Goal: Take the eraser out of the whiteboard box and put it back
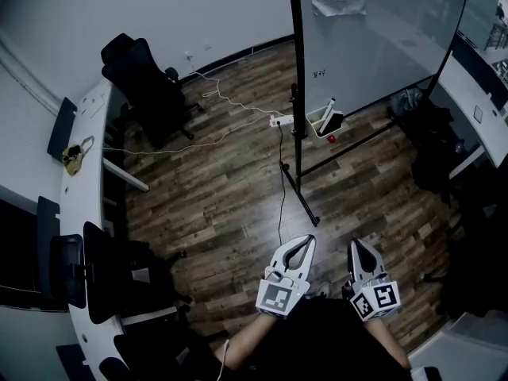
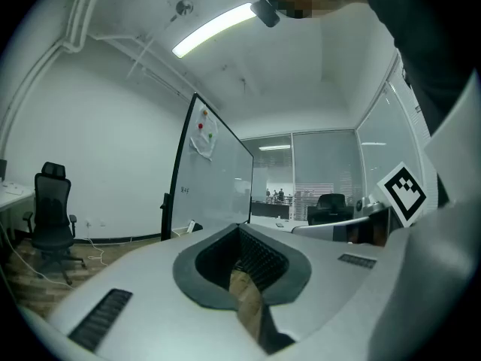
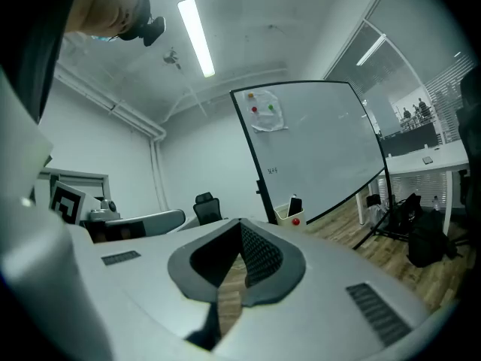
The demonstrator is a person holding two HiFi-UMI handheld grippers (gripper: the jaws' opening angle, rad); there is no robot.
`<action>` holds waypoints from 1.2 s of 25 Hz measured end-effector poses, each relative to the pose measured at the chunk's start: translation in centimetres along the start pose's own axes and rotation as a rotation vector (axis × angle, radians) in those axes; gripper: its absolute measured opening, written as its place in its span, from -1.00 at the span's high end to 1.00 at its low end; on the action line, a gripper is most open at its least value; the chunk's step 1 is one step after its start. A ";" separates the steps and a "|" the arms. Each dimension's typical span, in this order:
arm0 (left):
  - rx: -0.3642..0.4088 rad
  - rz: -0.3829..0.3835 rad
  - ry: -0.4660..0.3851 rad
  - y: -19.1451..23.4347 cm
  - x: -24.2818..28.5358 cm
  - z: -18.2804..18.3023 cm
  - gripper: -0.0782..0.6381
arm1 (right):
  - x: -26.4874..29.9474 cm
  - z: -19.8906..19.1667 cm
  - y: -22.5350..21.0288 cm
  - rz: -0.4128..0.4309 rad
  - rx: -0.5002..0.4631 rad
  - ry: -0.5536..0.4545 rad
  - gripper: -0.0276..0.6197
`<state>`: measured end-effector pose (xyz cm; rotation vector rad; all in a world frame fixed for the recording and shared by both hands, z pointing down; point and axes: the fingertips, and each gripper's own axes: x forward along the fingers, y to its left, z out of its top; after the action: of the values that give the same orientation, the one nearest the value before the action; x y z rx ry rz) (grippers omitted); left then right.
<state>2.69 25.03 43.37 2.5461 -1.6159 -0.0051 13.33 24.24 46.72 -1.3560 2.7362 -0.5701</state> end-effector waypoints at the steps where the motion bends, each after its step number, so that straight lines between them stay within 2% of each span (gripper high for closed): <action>1: -0.005 0.000 0.000 0.1 0.0 0.0 0.76 | 0.0 0.0 0.0 -0.005 0.000 -0.005 0.89; 11: -0.006 -0.005 0.012 3.1 -1.3 -0.4 0.77 | 1.1 -0.3 0.9 -0.070 0.024 -0.014 0.89; 17: 0.012 -0.063 0.030 4.8 -1.3 -1.2 0.76 | 2.1 -0.8 0.8 -0.122 0.016 -0.022 0.89; 21: -0.010 -0.071 0.028 5.5 -0.6 -1.2 0.76 | 2.9 -0.3 0.0 -0.158 0.027 -0.022 0.89; 23: 0.006 -0.079 0.047 5.8 0.1 -1.4 0.76 | 3.6 -0.2 -0.6 -0.166 0.030 -0.021 0.89; 30: -0.037 -0.054 0.017 7.3 4.2 -0.5 0.76 | 7.3 0.8 -3.5 -0.152 0.039 -0.029 0.89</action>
<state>-2.04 18.29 44.95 2.5535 -1.5261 -0.0181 11.62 16.37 48.14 -1.5590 2.6011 -0.6039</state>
